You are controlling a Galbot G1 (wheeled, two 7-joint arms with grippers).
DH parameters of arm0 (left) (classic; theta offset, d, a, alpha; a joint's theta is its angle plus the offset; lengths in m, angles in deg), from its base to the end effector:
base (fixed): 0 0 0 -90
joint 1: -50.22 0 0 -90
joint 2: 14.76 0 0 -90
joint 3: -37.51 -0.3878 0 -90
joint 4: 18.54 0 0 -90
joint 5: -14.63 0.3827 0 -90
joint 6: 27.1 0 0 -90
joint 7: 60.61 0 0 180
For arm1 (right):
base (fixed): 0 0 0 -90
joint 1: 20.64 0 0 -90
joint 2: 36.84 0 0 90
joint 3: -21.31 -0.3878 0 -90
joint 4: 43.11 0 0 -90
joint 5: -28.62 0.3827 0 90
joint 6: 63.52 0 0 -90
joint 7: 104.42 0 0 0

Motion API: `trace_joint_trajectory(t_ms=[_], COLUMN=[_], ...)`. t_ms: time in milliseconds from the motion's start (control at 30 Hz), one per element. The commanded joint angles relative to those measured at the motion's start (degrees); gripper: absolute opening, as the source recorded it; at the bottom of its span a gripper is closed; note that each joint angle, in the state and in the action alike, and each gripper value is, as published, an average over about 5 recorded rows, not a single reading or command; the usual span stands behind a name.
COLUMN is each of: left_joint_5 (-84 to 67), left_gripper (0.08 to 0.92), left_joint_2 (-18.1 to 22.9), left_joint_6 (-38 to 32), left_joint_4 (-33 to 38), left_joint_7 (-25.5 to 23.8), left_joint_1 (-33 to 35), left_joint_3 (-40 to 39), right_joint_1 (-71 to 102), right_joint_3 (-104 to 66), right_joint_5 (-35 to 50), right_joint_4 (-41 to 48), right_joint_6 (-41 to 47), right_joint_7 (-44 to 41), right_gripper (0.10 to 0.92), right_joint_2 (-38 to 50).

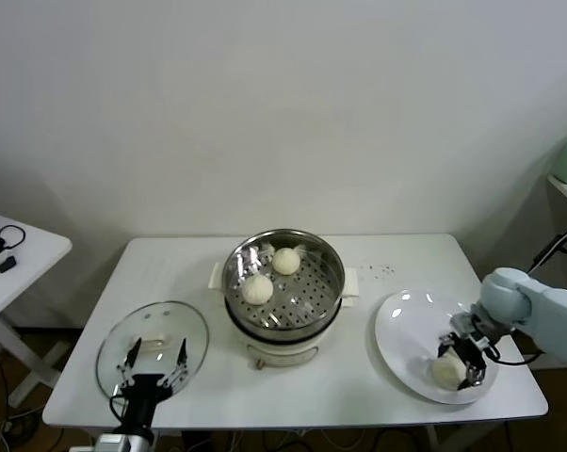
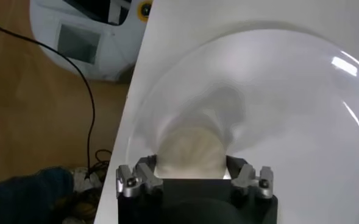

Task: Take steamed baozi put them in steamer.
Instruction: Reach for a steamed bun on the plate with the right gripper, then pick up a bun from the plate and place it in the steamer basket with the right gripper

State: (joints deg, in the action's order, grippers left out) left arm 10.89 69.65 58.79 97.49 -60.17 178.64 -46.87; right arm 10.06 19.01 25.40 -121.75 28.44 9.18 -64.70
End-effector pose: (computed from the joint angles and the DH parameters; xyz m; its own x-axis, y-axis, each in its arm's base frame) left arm 0.1342 0.0549 -0.3815 -0.9896 -0.0477 0.1358 -0.0378 0.9965 0.0744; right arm 0.4788 -0.2343 -0.2668 0.0851 -0.0682 0.9940 -0.9676 -0.2438 0.0661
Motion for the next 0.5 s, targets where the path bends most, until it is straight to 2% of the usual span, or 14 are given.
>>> trace_joint_trajectory(t_ms=[33,300,500], left_joint_5=[-0.3,-0.2,-0.1], left_gripper=[0.823,0.823,0.823], left_joint_2=[-0.1,-0.2,-0.3], left_joint_6=[0.1,0.2,0.9], left_joint_4=[-0.1,0.0,0.4], left_joint_7=[0.1,0.1,0.5], left_joint_1=[0.0,-0.1,-0.2], left_joint_3=[0.0,-0.1,-0.2], right_joint_1=[0.2,-2.2,-12.7], right_joint_3=[-0.1,-0.8,0.5], right_joint_5=[-0.4,0.3,-3.5], right_joint_4=[0.0,-1.4,-7.2], right_joint_6=[0.0,-1.5,-9.5], right_joint_7=[0.0,-0.3,-2.9], right_gripper=[0.715,0.688,0.687], right_joint_2=[-0.2,-0.1,-0.2])
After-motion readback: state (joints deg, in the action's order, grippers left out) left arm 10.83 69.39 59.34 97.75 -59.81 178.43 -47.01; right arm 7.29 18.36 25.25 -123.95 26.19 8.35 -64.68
